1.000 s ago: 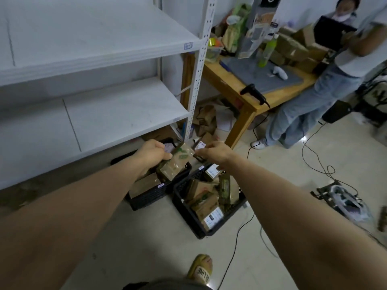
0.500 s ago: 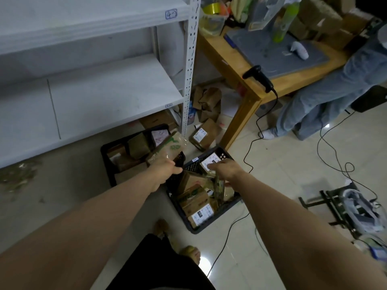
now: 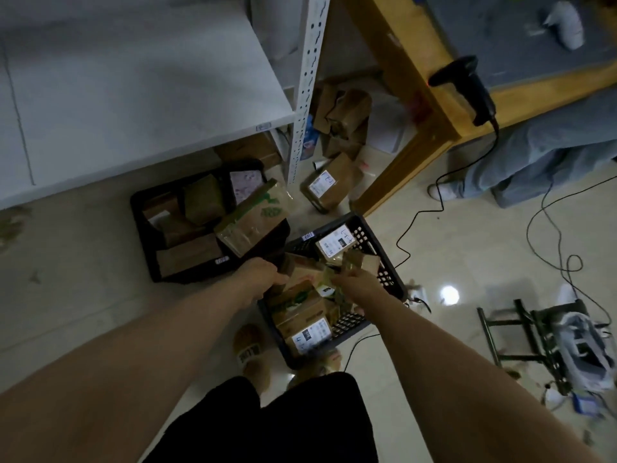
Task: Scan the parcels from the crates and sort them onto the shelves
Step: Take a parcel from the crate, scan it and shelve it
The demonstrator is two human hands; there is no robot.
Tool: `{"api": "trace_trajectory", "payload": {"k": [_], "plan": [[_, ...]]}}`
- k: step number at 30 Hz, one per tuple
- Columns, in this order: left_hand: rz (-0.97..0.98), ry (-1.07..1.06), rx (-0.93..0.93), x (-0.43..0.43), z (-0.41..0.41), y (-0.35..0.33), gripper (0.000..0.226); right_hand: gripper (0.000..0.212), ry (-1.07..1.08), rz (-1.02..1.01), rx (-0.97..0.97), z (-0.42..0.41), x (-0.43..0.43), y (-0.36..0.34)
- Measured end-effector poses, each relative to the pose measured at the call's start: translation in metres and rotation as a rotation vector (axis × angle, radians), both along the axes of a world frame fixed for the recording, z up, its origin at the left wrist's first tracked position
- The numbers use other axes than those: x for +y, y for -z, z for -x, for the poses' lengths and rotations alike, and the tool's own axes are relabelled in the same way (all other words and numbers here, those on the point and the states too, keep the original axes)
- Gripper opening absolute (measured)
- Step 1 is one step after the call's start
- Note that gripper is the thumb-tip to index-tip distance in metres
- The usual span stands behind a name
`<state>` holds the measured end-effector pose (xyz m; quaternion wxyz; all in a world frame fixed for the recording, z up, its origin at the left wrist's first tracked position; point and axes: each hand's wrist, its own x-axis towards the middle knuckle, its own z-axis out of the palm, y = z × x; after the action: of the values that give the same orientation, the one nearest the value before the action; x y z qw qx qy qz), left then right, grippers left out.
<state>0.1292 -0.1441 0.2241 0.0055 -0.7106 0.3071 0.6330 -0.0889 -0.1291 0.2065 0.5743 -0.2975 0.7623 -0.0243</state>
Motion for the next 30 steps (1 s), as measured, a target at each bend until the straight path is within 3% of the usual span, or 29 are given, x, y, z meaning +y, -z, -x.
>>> {"api": "trace_trajectory", "payload": {"k": [2, 10, 13, 17, 19, 22, 26, 30], "plan": [[-0.044, 0.058, -0.030, 0.001, 0.003, 0.027, 0.059, 0.013, -0.041, -0.037, -0.018, 0.000, -0.007, 0.030], [-0.170, 0.098, -0.021, 0.007, 0.024, 0.194, 0.094, 0.034, -0.255, -0.171, -0.021, 0.018, -0.039, 0.199], [-0.181, 0.242, -0.045, 0.005, 0.034, 0.260, 0.128, 0.026, -0.316, -0.206, -0.024, 0.021, -0.041, 0.259], [-0.135, 0.518, -0.152, 0.003, 0.037, 0.331, 0.133, 0.031, -0.471, -0.263, -0.072, 0.023, -0.031, 0.341], [-0.153, 0.658, -0.185, 0.008, 0.035, 0.359, 0.137, 0.024, -0.393, -0.289, -0.178, 0.023, -0.022, 0.364], [-0.174, 0.781, -0.239, 0.018, 0.034, 0.385, 0.147, 0.034, -0.244, -0.364, -0.259, 0.021, -0.013, 0.382], [-0.109, 0.752, -0.255, 0.026, 0.035, 0.382, 0.154, 0.047, -0.077, -0.409, -0.305, 0.021, -0.012, 0.381], [-0.098, 0.505, -0.108, 0.027, 0.033, 0.346, 0.151, 0.039, -0.128, -0.475, -0.361, 0.027, -0.020, 0.323]]}}
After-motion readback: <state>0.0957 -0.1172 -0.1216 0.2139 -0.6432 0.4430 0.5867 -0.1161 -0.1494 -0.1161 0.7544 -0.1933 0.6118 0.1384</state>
